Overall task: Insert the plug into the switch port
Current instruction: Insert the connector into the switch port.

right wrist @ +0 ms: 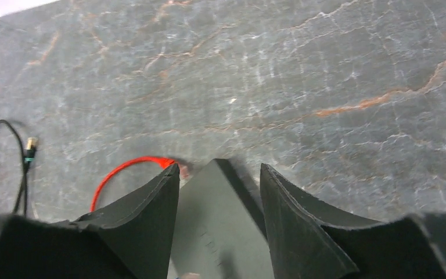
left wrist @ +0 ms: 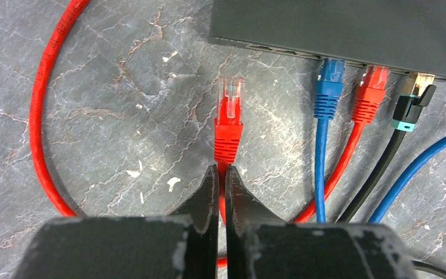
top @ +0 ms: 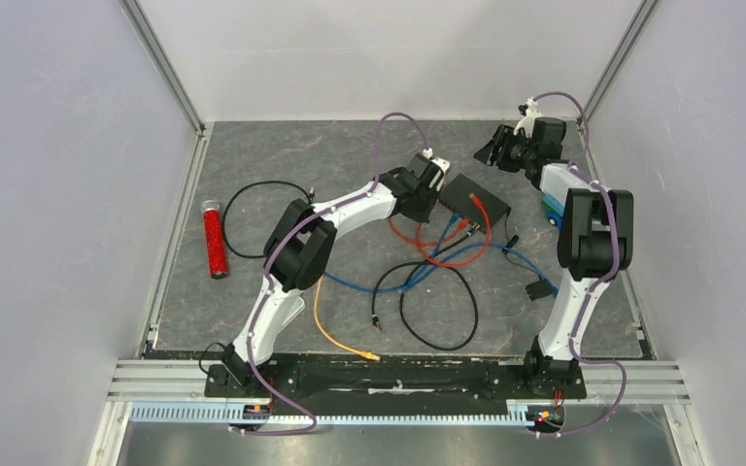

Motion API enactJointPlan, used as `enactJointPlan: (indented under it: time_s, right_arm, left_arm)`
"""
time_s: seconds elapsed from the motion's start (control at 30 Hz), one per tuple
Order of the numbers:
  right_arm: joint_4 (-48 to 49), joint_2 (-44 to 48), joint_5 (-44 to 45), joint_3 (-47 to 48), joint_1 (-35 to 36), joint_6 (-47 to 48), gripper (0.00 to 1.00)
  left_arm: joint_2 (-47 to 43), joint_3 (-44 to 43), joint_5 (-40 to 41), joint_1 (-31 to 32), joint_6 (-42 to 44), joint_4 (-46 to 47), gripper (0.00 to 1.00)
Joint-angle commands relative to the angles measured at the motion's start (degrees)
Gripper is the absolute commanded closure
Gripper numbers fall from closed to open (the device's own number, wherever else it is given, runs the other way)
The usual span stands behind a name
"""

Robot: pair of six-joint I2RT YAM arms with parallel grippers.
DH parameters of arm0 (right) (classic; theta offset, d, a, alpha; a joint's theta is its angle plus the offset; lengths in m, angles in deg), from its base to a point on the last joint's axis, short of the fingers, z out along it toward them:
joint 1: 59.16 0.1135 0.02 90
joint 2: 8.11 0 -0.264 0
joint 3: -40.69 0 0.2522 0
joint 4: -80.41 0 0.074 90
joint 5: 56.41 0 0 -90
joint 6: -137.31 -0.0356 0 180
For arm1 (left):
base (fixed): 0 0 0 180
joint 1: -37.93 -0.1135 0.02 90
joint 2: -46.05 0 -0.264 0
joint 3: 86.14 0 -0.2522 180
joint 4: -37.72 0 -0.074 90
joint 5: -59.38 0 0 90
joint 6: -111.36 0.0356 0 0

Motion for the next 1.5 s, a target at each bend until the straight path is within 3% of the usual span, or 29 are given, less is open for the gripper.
enactJointPlan:
  time_s: [0.0,0.4,0.9,1.47]
  right_arm:
    - [-7.23,-5.89,-0.11,6.68,-0.56,5.02,0.45]
    - [-8.3,-11.61,-9.69,8.05,-0.36,6.57,0.51]
    - [-5.43,-11.47,-14.79,3.28,2.26,9.99,0.61]
    - [-1.47,-8.58,-17.67,-4.0,3.89,9.47,0.66]
  left_arm:
    - [1.89,-3.47,1.95,1.07,-1.23,-2.6,0.98]
    - [6.83,-9.73,0.38,1.58,-2.29,-6.09,0.98]
    - [9.01,-19.7,-3.19,1.5,-4.84,-24.24,0.98]
    - [11.02,-22.39,-3.19,0.61,-7.58,-24.56,0.98]
